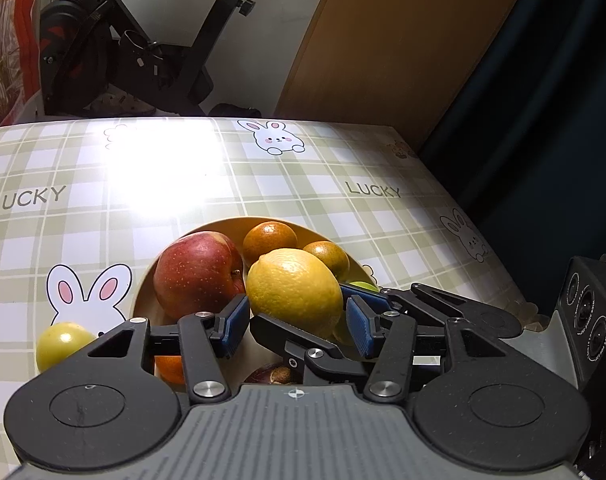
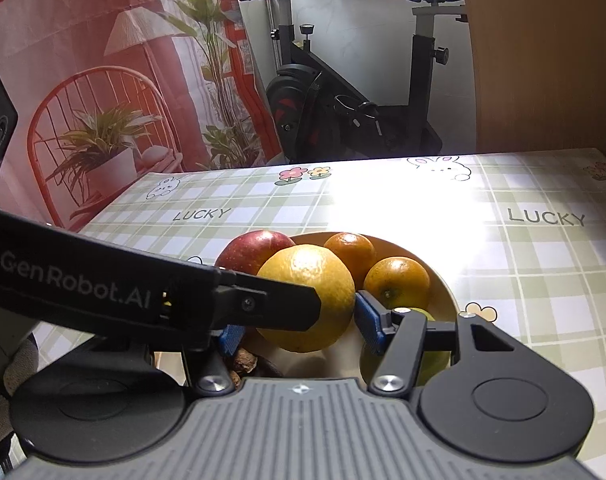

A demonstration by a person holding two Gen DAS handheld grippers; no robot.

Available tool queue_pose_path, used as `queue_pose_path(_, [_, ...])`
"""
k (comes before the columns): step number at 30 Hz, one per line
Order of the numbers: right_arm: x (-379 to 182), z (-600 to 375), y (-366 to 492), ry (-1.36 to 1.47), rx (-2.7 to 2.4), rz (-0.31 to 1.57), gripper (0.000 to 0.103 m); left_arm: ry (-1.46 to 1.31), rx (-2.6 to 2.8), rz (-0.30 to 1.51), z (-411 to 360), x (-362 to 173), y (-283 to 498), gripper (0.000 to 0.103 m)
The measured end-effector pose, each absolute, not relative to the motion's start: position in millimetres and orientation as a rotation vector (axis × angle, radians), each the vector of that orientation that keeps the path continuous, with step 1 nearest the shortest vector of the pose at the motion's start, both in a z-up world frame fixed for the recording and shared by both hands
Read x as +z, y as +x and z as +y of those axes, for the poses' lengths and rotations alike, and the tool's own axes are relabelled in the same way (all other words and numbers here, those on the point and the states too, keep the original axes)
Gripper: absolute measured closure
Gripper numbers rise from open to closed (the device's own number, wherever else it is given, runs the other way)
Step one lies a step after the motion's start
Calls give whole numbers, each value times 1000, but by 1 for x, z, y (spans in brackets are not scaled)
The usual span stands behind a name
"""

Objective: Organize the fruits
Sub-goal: 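Carry the lemon onto the plate among the oranges, open the left tool, then withdraw the left tool and move it toward the yellow-green apple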

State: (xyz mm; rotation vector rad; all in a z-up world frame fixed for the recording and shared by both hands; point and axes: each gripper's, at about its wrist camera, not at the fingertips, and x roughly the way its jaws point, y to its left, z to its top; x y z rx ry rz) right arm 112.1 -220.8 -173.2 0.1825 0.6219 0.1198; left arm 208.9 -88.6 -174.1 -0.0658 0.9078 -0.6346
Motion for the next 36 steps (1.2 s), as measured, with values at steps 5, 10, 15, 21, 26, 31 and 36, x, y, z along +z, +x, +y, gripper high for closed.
queue_pose_path(5, [-172, -215, 116, 140, 97, 644, 43, -66, -640, 889, -85, -168, 204, 47])
queue_pose_path(10, [-165, -211, 111, 118, 94, 639, 40, -65, -633, 872, -80, -161, 197, 47])
queue_pose_path(15, [-152, -205, 100, 104, 116, 612, 41, -74, -621, 840, -73, -148, 191, 46])
queue_pose_path(21, [-135, -192, 84, 92, 135, 573, 40, -49, -589, 788, -57, -130, 177, 40])
queue_pose_path(26, [-125, -182, 74, 89, 148, 549, 40, -25, -559, 740, -40, -119, 165, 40])
queue_pose_path(31, [-120, -172, 68, 82, 167, 537, 40, -9, -530, 710, -21, -111, 158, 40])
queue_pose_path(36, [-116, -161, 65, 78, 189, 524, 40, -3, -499, 689, -1, -107, 153, 40])
